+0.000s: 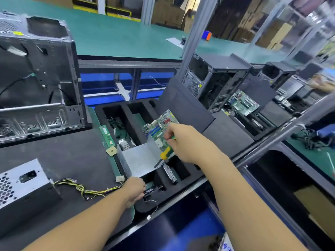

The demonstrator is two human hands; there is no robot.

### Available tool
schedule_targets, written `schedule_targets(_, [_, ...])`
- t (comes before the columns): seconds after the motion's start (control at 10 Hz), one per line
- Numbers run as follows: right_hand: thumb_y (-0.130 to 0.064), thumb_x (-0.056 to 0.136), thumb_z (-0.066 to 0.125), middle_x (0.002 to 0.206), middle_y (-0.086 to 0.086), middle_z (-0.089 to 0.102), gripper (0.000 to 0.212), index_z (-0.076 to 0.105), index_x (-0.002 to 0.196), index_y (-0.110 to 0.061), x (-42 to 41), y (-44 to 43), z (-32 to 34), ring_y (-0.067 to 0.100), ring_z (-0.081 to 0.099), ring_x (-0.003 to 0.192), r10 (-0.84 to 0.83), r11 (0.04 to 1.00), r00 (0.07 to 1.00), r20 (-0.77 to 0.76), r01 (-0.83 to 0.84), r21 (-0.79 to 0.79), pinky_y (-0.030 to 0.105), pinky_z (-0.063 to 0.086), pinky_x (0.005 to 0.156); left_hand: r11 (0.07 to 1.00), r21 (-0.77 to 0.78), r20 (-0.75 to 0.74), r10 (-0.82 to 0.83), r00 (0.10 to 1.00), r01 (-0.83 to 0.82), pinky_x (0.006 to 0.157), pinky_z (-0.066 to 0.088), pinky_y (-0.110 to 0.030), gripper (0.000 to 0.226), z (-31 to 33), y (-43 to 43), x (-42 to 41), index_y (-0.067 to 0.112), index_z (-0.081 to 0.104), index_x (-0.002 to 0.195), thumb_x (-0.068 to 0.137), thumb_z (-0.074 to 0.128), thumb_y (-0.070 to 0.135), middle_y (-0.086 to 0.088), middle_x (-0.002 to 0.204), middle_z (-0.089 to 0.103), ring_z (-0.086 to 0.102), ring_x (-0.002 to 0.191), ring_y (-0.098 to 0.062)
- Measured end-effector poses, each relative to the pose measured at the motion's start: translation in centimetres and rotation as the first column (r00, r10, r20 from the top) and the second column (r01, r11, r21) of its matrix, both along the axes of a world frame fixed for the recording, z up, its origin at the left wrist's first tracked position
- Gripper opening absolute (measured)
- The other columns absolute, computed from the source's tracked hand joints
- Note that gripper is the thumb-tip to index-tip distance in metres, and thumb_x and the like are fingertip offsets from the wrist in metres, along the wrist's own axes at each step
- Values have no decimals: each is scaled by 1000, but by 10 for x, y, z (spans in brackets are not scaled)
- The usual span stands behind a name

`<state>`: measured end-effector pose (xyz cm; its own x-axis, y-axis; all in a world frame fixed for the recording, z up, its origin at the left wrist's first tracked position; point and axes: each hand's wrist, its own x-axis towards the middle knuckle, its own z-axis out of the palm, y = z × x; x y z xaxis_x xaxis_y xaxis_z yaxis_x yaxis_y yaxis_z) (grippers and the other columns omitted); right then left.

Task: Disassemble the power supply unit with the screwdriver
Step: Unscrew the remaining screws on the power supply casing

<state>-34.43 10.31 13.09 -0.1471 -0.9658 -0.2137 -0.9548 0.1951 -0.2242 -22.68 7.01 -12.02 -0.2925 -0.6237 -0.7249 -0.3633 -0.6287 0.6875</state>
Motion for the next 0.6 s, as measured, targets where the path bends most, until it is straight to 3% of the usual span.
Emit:
schedule_targets(0.1, [-5, 96, 45, 114, 6, 59, 16, 54, 106, -14, 4, -3, 0, 28, 57, 93, 7, 1000, 1000, -11, -7, -3, 44, 52, 82, 978, -167, 11, -122, 992, 122, 104, 43, -54, 37, 8, -5, 4, -16, 50, 130, 99, 43, 3, -37, 135, 49, 47, 126, -51])
schedule_targets(0.2, [-9, 98, 46, 110, 4, 58, 13, 55, 105, -16, 19, -16, 1, 21, 53, 78, 49, 997, 999, 22, -48, -52, 34, 48, 63, 926, -352, 51, -127, 991, 137, 99, 50, -38, 32, 19, -15, 28, 6, 67, 116, 99, 41, 2, -15, 119, 68, 61, 117, -34])
schedule_targets(0.3, [-15, 99, 48, 105, 3, 58, 9, 54, 105, -17, 48, -38, 4, 11, 46, 68, 142, 986, 989, 47, -137, -93, 25, 33, 52, 780, -564, 146, -229, 963, 271, 75, 51, -17, 35, 41, -27, 72, 28, 66, 95, 94, 41, 4, 10, 94, 73, 69, 94, -15])
schedule_targets(0.4, [-19, 97, 52, 92, -3, 53, 9, 53, 106, -19, 88, -60, 6, 9, 49, 65, 222, 970, 970, 103, -209, -124, 24, 32, 49, 482, -689, 468, -276, 840, 542, 95, 48, -28, 29, 59, -46, 126, 33, 64, 113, 90, 49, 23, 14, 117, 66, 61, 109, -8])
schedule_targets(0.5, [-21, 94, 55, 82, -7, 52, 12, 52, 105, -20, 135, -76, 7, 11, 52, 58, 313, 946, 937, 154, -293, -140, 25, 34, 47, 296, -646, 691, -166, 704, 703, 115, 25, -35, 50, 67, -61, 186, 35, 54, 132, 85, 58, 50, 13, 151, 38, 31, 142, -10])
schedule_targets(0.6, [-24, 93, 58, 79, -6, 53, 14, 52, 105, -19, 180, -87, 6, 10, 49, 58, 415, 908, 894, 170, -395, -140, 26, 36, 49, 371, -459, 837, -122, 533, 807, 119, 8, -49, 88, 72, -65, 246, 46, 28, 148, 70, 55, 78, 13, 164, 1, -1, 152, -20])
